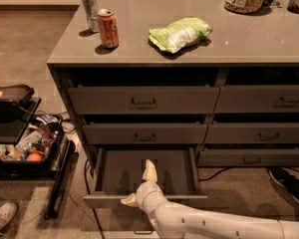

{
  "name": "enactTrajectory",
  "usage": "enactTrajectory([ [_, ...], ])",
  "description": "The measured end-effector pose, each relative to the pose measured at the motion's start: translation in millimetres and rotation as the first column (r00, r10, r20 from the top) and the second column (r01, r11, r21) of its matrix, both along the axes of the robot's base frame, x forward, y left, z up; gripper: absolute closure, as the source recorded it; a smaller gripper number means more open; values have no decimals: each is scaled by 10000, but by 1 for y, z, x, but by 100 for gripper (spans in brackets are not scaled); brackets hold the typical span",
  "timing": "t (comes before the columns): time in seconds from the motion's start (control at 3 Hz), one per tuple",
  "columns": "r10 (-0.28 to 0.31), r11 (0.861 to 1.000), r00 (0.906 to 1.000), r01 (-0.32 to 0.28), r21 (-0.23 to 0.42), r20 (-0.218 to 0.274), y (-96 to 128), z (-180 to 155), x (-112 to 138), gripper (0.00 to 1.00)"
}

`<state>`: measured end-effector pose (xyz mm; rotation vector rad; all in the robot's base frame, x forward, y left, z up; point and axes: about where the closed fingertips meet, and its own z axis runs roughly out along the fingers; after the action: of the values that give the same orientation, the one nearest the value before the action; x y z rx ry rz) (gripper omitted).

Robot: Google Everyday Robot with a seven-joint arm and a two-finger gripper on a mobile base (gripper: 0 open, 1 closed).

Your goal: Close bottom drawer

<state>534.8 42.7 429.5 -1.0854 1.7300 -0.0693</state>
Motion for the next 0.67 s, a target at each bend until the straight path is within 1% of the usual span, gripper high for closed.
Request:
enactTrajectory([
  [0.33,-311,9976,9991,293,-628,-283,-3,-16,7,0],
  [0.67,-1460,9841,9841,1340,-1163,-1014,-35,-65,19,0],
])
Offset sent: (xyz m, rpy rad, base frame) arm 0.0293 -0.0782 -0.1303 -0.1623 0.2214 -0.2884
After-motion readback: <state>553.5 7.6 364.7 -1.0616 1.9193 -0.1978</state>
